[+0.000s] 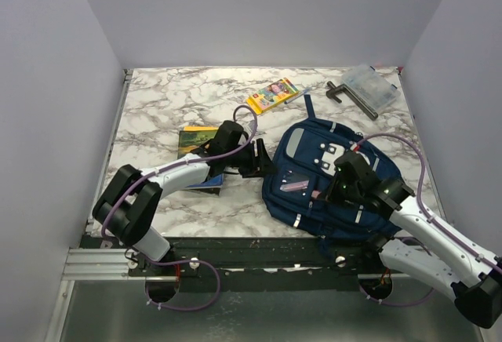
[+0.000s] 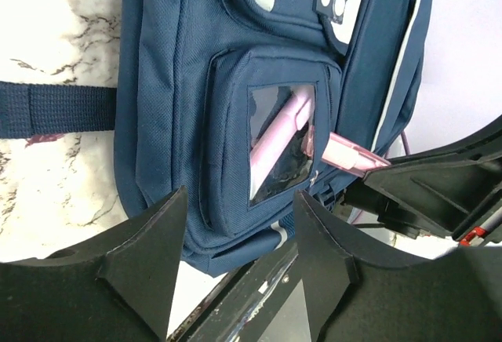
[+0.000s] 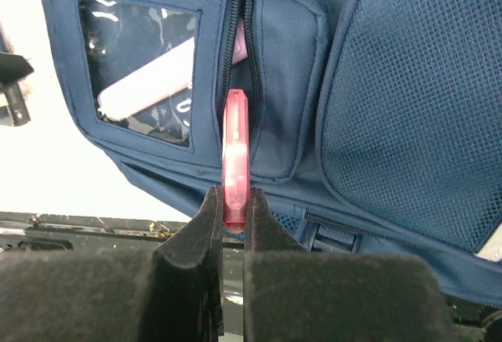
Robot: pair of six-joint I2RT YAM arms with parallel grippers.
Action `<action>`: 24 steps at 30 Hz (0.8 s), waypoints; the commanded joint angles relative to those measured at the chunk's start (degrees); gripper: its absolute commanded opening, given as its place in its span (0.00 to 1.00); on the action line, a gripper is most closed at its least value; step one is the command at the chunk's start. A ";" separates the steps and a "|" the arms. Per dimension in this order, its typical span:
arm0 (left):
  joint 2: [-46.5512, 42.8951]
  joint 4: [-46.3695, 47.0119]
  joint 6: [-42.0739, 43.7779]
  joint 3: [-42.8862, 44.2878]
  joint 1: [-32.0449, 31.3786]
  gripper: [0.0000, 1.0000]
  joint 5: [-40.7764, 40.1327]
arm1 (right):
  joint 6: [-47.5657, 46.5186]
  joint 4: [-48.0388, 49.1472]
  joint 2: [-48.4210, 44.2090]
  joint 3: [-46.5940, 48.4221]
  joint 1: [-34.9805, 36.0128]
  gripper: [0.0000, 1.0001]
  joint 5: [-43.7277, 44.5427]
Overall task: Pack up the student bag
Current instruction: Place the stationery in the student bag.
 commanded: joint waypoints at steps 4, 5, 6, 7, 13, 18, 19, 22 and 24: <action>2.13 2.53 -1.50 -0.64 -1.39 0.53 -1.21 | 1.94 12.57 -4.53 -7.15 -0.39 0.00 -5.37; 2.21 2.75 -1.46 -0.78 -1.39 0.50 -1.32 | 2.63 14.04 -5.21 -9.07 -0.61 0.01 -7.69; 2.35 2.96 -1.31 -0.97 -1.39 0.48 -1.69 | 3.30 16.36 -6.01 -11.41 -0.92 0.01 -10.10; 2.55 3.12 -1.01 -1.06 -1.47 0.45 -2.22 | 4.08 18.85 -7.30 -13.88 -1.44 0.01 -13.12; 4.44 3.46 -0.09 -1.65 -2.02 0.31 -4.21 | 10.33 42.59 -13.05 -31.70 -9.02 0.03 -30.96; 5.20 4.66 -1.44 -2.27 -3.60 0.25 -4.04 | 6.40 49.03 -4.95 -31.87 -13.46 0.29 -29.67; 5.22 4.80 -1.56 -2.45 -3.82 0.25 -4.03 | 2.46 43.90 -2.09 -28.08 -13.46 0.28 -27.36; 4.72 5.01 -1.62 -2.74 -3.89 0.25 -4.23 | -6.14 36.41 7.60 -18.70 -13.62 0.12 -23.69; 4.04 5.06 -1.60 -3.09 -3.91 0.24 -4.81 | -9.62 35.51 11.37 -15.70 -14.11 0.01 -25.34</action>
